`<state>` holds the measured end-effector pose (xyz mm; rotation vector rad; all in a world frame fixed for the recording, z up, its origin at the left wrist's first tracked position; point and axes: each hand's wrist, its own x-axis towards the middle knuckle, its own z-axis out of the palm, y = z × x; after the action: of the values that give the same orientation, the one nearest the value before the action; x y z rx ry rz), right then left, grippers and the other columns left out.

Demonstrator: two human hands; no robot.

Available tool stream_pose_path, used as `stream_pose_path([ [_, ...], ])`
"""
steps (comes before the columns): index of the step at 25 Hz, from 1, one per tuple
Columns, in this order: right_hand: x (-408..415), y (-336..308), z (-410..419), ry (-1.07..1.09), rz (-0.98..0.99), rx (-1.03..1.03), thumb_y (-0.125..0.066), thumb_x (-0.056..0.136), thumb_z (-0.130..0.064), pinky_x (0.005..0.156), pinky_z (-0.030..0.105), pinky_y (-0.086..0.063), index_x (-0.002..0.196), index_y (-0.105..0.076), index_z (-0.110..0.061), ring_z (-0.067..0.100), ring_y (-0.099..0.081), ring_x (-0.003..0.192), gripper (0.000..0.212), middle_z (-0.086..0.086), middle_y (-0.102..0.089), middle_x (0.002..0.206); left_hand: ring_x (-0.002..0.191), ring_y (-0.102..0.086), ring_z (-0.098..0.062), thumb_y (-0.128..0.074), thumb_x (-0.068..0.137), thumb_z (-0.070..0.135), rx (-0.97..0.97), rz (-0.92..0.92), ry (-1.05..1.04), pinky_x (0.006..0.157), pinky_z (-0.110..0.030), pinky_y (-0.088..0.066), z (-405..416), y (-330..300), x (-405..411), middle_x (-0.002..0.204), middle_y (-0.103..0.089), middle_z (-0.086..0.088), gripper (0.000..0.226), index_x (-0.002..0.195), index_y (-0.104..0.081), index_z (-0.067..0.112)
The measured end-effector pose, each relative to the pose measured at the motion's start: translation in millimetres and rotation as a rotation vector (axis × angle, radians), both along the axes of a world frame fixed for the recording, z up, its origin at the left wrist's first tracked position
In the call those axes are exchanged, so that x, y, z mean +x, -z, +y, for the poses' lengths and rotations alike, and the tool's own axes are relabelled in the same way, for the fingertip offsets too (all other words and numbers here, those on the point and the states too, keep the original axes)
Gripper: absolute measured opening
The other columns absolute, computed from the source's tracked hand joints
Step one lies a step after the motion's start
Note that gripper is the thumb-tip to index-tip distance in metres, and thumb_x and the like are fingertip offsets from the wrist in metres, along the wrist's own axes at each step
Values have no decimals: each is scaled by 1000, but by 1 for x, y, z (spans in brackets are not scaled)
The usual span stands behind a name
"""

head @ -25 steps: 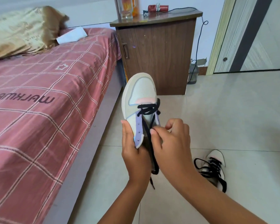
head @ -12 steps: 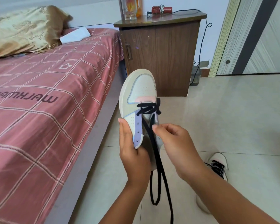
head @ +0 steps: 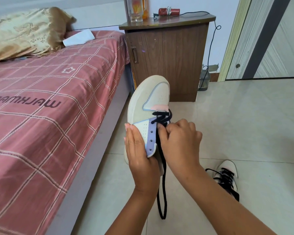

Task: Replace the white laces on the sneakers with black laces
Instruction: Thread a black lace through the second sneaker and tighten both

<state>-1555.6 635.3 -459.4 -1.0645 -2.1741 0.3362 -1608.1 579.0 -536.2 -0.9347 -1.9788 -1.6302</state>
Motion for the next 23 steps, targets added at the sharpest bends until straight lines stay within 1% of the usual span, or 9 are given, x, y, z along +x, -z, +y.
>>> stream_pose_path([
  [3,-2,-11,0,29,-217,117,-71,69,-18,55,31,-25,44,-56,-11,25,-47,49,30,6,-51,45,143,-17,-18,-32,89,1,-14,31,-28,118,-43,-17,2,-2,-1,151,-20,-13,55,141,-17,-6],
  [6,-4,-12,5,-53,-333,17,-50,90,-13,68,32,-27,83,-62,-14,26,-51,87,14,6,-65,89,141,-19,-18,-35,82,-14,-41,29,-60,119,-35,-12,4,-3,2,149,-23,-17,57,139,-27,-14],
  [8,-4,-13,8,-77,-333,-59,-41,95,-17,69,31,-27,96,-62,-13,27,-51,99,22,6,-63,99,141,-18,-17,-36,81,-14,-48,7,-66,118,-37,-13,6,-3,2,149,-23,-16,57,138,-29,-14],
  [11,-1,-18,8,-147,-269,-190,-43,92,-23,56,29,-27,69,-51,-12,27,-51,79,26,5,-51,70,141,-18,-12,-31,85,-5,-37,-50,-61,118,-44,-16,2,0,-1,150,-22,-11,57,142,-24,-6],
  [13,7,-24,5,-230,-226,-344,-48,86,-22,47,28,-23,55,-35,-12,22,-37,55,35,3,-35,55,140,-17,-5,-33,80,-16,-18,-202,-4,115,-52,-21,-5,-2,-3,150,-21,-3,69,144,-17,6],
  [17,37,-33,-21,-413,-287,-406,-53,78,-23,45,28,-20,50,-27,-12,17,-23,49,40,3,-26,50,141,-26,-9,-34,74,-27,-8,-384,15,116,-43,-24,-14,-17,-5,151,-27,3,83,145,-25,16],
  [19,51,-28,-39,-532,-403,-390,-51,79,-26,47,29,-21,53,-30,-11,17,-26,51,37,5,-31,55,140,-29,-12,-31,74,-26,-6,-491,-18,115,-26,-23,-16,-30,-6,149,-32,4,80,144,-33,12],
  [21,59,-18,-54,-653,-586,-432,-47,85,-27,53,27,-31,60,-45,-12,16,-41,58,29,5,-45,66,137,-35,-11,-31,77,-24,-4,-579,-30,111,-21,-26,-17,-40,-7,147,-37,4,75,143,-36,11],
  [23,62,15,-65,-663,-697,-433,-36,98,-21,86,31,-41,105,-61,1,26,-56,102,34,15,-59,111,132,-42,-15,-31,80,-23,10,-644,-20,110,-30,-33,-20,-48,-8,144,-43,4,72,142,-38,14],
])
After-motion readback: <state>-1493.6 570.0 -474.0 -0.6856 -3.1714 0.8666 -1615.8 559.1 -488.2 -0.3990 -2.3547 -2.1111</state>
